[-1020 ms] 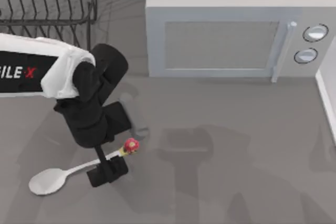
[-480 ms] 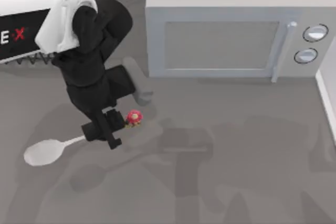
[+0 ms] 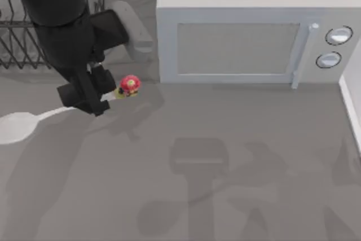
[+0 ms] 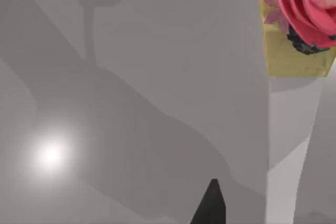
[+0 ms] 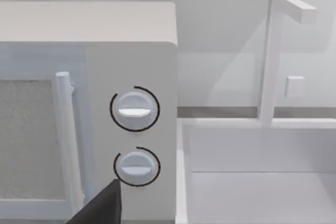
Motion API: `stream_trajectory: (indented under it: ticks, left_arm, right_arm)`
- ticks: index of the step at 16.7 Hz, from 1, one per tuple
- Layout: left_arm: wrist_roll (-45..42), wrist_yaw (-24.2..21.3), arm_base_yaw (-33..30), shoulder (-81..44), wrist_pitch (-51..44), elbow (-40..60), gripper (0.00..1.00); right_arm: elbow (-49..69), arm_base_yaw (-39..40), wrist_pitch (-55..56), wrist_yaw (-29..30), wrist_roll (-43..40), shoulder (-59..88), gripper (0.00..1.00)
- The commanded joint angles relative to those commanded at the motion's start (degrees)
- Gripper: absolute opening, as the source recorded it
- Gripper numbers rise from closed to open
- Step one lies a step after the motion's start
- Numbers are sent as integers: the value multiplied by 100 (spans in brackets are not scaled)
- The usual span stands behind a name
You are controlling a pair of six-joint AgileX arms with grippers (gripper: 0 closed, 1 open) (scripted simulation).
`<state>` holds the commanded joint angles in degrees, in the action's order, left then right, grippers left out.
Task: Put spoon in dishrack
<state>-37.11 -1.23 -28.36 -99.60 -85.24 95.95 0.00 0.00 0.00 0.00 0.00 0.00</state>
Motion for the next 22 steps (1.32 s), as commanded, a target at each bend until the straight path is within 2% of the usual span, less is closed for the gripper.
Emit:
stream_trajectory:
  ticks: [6, 10, 15, 19, 22]
  left_arm:
    - [1, 4, 18, 45, -96, 99, 0]
    - [308, -73, 371, 597, 518, -181, 0]
    - [1451, -390, 1555, 1778, 2259, -1221, 0]
    - [1902, -582, 2102, 2800, 4434, -1569, 0]
    - [2502, -691, 2816, 3809, 5894, -2006, 0]
  right_arm:
    - [0, 0, 0, 0, 0, 0, 100]
    - [0, 0, 0, 0, 0, 0, 100]
    - [0, 0, 0, 0, 0, 0, 100]
    - [0, 0, 0, 0, 0, 0, 100]
    - [0, 0, 0, 0, 0, 0, 100]
